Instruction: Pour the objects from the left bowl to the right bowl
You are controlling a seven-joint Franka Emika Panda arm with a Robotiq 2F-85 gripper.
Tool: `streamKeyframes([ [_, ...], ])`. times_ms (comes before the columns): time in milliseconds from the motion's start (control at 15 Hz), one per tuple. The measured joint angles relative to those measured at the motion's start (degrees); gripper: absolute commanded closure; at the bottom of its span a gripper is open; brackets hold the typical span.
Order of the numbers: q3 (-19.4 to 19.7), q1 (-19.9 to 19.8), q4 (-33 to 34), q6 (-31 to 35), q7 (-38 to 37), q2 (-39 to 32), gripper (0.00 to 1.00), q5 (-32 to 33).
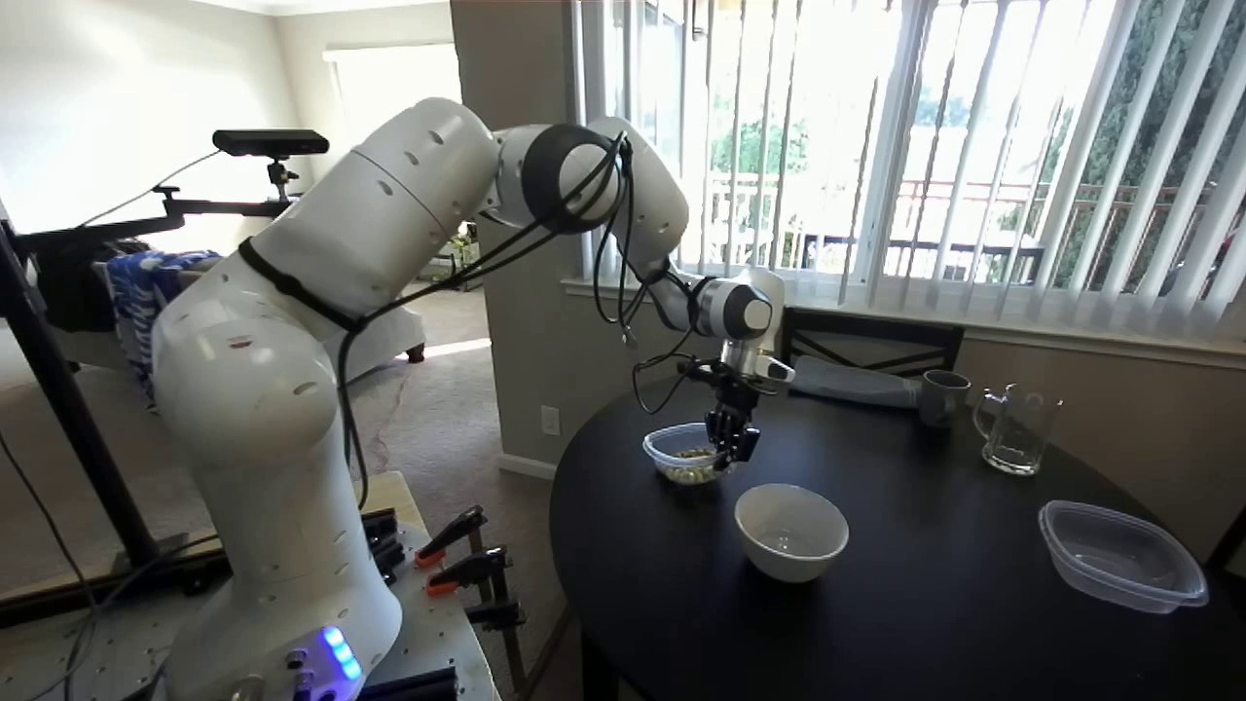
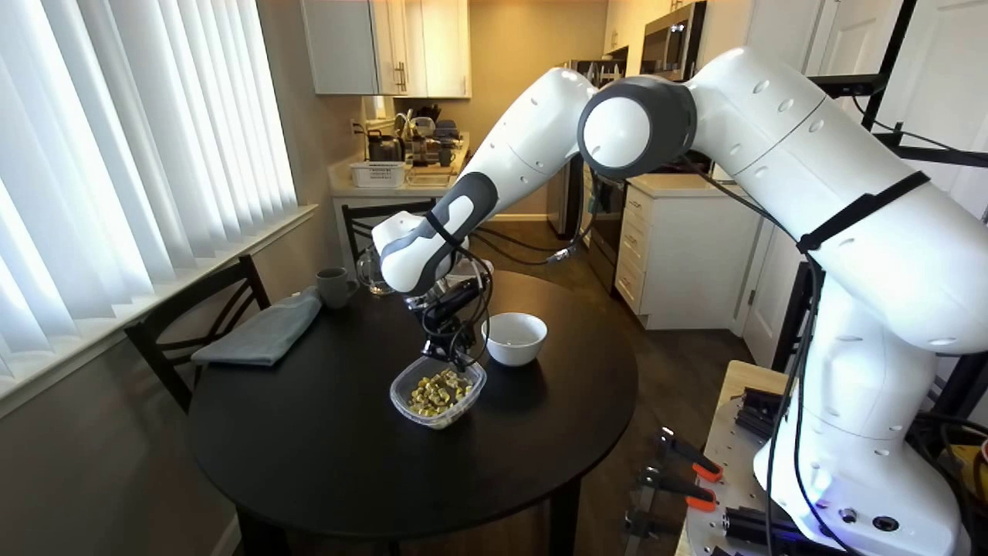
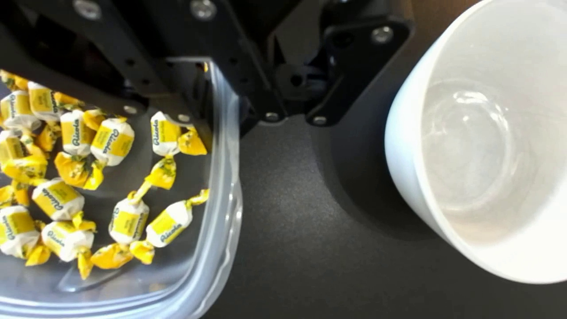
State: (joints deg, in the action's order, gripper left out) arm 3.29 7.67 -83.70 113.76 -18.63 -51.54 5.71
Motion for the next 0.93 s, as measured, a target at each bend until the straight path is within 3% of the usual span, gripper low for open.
streamKeyframes([
  [400,0.04,0.76,-4.8,3.53,-1.38,4.4,0.99,0.0],
  [933,4.06,5.66,-14.81,7.16,-15.76,15.19,0.99,1.45],
])
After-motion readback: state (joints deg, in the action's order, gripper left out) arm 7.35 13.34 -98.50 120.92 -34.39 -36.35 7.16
